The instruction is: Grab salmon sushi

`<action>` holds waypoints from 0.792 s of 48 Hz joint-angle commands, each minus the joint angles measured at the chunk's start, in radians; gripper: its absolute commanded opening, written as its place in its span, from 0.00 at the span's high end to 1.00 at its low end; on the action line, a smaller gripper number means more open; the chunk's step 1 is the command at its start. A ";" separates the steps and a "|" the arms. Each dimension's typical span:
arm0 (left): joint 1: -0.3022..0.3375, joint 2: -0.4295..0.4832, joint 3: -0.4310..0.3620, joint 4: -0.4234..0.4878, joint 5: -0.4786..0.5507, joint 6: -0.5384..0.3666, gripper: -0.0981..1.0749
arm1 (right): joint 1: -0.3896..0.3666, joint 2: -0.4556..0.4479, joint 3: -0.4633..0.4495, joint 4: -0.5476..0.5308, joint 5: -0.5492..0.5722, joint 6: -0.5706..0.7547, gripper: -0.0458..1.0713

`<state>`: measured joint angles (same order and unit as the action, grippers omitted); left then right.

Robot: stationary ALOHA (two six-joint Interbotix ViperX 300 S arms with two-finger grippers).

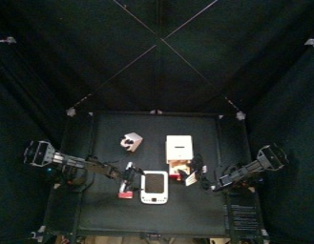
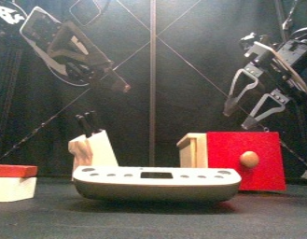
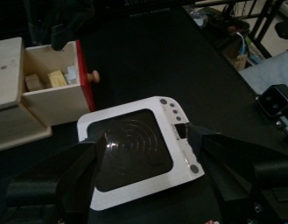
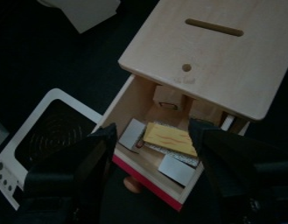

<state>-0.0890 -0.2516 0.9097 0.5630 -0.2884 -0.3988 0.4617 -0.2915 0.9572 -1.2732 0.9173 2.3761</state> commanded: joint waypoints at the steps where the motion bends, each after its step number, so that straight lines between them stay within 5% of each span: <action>1: 0.002 -0.003 -0.012 0.002 0.000 0.000 0.04 | 0.002 -0.011 -0.025 -0.006 -0.003 -0.002 0.10; 9: -0.006 -0.003 -0.014 -0.002 0.061 -0.002 0.04 | 0.002 -0.011 -0.032 -0.009 -0.003 -0.003 0.10; 15: -0.026 -0.014 -0.020 -0.031 0.216 -0.009 0.04 | 0.002 -0.011 -0.032 -0.011 -0.005 -0.003 0.10; 24: -0.092 -0.017 -0.044 -0.152 0.472 -0.011 0.04 | 0.002 -0.012 -0.032 -0.011 -0.005 -0.003 0.10; 38: -0.198 -0.002 -0.064 -0.290 0.652 -0.015 0.04 | 0.002 -0.006 -0.026 -0.011 -0.005 -0.003 0.10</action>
<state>-0.2638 -0.2485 0.8774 0.3022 0.3329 -0.4142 0.4617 -0.2884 0.9434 -1.2778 0.9097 2.3761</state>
